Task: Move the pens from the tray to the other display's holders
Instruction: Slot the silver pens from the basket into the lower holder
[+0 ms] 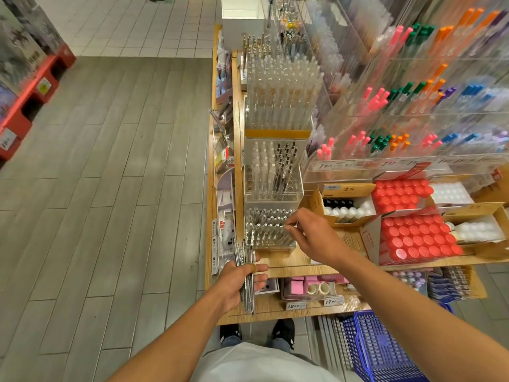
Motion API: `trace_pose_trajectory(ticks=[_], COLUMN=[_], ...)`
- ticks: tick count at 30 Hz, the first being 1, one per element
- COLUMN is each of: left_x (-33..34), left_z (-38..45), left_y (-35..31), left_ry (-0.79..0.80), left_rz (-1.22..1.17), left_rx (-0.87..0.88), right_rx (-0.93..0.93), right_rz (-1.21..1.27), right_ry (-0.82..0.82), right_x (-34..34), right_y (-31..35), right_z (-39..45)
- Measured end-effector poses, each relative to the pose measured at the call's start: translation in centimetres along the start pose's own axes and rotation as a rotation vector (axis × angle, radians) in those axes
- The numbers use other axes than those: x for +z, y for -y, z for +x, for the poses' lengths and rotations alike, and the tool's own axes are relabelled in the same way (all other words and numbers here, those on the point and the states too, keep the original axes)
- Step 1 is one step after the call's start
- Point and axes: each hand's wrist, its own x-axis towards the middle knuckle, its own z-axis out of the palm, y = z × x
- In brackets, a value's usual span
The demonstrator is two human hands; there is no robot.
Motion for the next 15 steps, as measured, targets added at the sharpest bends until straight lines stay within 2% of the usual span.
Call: trace_pose_trajectory(ticks=[8,15], left_x=[0.7,1.1], left_z=[-0.4,-0.6], left_y=[-0.4,-0.7], left_ry=[0.034,0.056], left_rz=[0.002,0.011], left_rx=[0.006,0.008], right_rx=[0.017,0.007], right_rz=[-0.029,-0.156], right_ry=[0.035,0.125], right_x=[-0.3,0.9], right_y=[0.0,-0.2], right_z=[0.4,0.3])
